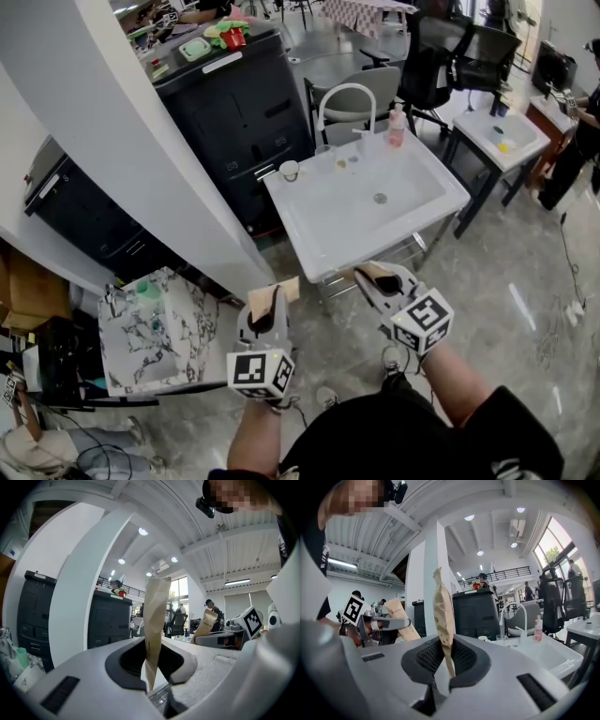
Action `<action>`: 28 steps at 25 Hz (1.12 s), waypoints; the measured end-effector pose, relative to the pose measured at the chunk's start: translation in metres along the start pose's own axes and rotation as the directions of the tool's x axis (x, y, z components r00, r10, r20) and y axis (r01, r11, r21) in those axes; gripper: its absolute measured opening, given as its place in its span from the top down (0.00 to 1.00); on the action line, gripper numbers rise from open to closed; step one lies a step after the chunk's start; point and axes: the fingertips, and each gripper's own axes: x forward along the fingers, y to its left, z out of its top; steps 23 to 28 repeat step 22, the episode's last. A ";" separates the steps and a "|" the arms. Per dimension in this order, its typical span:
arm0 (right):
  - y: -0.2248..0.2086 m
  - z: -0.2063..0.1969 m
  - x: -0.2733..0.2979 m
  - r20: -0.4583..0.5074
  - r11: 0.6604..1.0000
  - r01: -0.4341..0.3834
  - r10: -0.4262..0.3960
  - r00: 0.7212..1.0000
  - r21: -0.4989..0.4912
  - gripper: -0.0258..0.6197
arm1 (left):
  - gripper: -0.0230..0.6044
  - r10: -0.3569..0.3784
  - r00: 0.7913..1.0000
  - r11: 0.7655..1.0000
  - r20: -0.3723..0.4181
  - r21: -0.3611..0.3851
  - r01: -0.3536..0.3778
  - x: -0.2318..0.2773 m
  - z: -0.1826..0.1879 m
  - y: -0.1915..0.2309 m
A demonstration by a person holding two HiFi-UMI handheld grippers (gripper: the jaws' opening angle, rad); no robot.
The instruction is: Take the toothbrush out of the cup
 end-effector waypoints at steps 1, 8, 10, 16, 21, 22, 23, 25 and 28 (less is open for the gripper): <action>0.000 0.000 -0.001 -0.001 1.000 0.001 -0.001 1.000 0.003 0.92 | 0.89 0.000 1.000 1.000 -0.001 0.001 0.000 0.000 0.000 -0.001; 0.001 0.000 -0.002 0.001 1.000 0.004 -0.004 1.000 0.007 0.92 | 0.89 -0.002 1.000 1.000 0.001 0.007 0.002 -0.002 0.001 -0.002; 0.000 0.000 -0.003 0.001 1.000 0.003 -0.003 1.000 0.006 0.92 | 0.89 -0.002 1.000 1.000 0.002 0.007 0.002 -0.002 0.002 -0.003; 0.001 0.001 -0.007 0.001 1.000 0.008 -0.008 1.000 0.008 0.92 | 0.89 -0.007 1.000 1.000 0.000 0.003 0.007 -0.003 0.002 -0.006; 0.000 0.000 -0.009 0.005 1.000 0.006 -0.006 1.000 0.006 0.92 | 0.89 -0.009 1.000 1.000 0.003 0.006 0.009 -0.004 0.002 -0.008; 0.000 0.000 -0.010 0.007 1.000 0.006 -0.007 1.000 0.006 0.92 | 0.89 -0.010 1.000 1.000 0.004 0.007 0.010 -0.005 0.002 -0.009; 0.000 0.000 -0.010 0.007 1.000 0.006 -0.007 1.000 0.006 0.92 | 0.89 -0.010 1.000 1.000 0.004 0.007 0.010 -0.005 0.002 -0.009; 0.000 0.000 -0.010 0.007 1.000 0.006 -0.007 1.000 0.006 0.92 | 0.89 -0.010 1.000 1.000 0.004 0.007 0.010 -0.005 0.002 -0.009; 0.000 0.000 -0.010 0.007 1.000 0.006 -0.007 1.000 0.006 0.92 | 0.89 -0.010 1.000 1.000 0.004 0.007 0.010 -0.005 0.002 -0.009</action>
